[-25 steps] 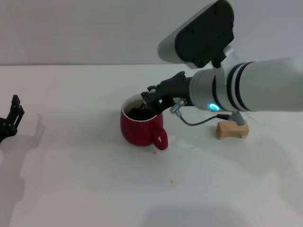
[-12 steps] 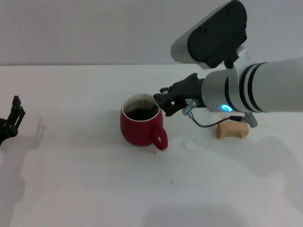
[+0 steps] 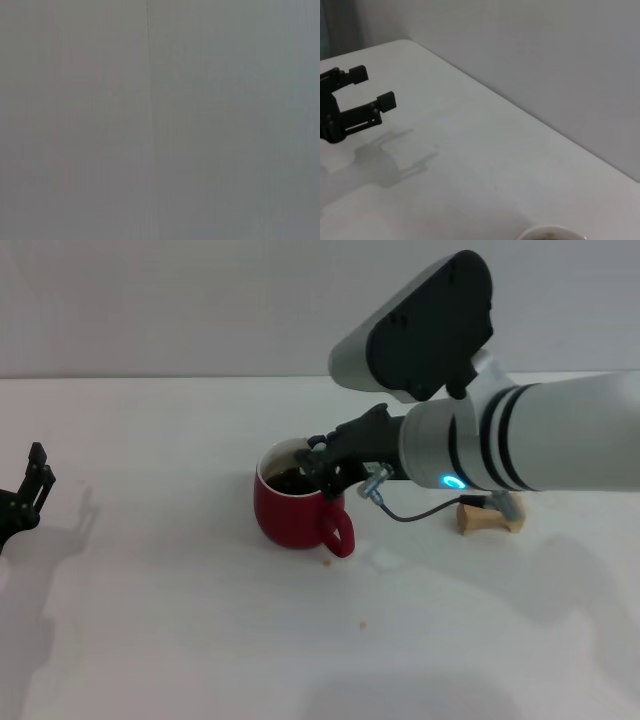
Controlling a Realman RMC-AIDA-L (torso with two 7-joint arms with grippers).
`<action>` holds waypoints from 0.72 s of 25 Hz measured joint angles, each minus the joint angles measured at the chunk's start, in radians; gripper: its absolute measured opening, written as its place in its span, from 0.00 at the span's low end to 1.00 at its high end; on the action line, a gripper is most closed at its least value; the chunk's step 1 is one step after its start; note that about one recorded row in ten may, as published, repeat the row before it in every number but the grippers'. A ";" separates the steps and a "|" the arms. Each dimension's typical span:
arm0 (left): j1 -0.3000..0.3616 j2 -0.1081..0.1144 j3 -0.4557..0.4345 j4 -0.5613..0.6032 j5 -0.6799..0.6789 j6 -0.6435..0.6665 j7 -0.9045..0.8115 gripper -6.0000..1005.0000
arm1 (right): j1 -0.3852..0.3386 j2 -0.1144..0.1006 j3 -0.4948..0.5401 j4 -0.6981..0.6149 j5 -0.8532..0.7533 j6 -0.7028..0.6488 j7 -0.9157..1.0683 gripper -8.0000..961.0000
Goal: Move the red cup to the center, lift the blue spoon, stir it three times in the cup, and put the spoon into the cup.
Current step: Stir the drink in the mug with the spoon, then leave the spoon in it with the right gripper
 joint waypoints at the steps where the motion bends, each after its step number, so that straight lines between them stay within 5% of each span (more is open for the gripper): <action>1: 0.000 0.000 0.000 0.000 0.000 0.000 0.000 0.81 | 0.006 0.000 0.000 -0.009 0.000 -0.006 0.000 0.15; 8: 0.000 0.000 0.000 -0.001 0.002 0.001 0.000 0.81 | 0.049 0.001 0.012 -0.071 -0.003 -0.035 0.001 0.15; 18: 0.000 0.000 0.000 -0.002 0.006 0.001 0.000 0.81 | 0.020 -0.004 0.039 -0.066 -0.021 -0.016 -0.002 0.15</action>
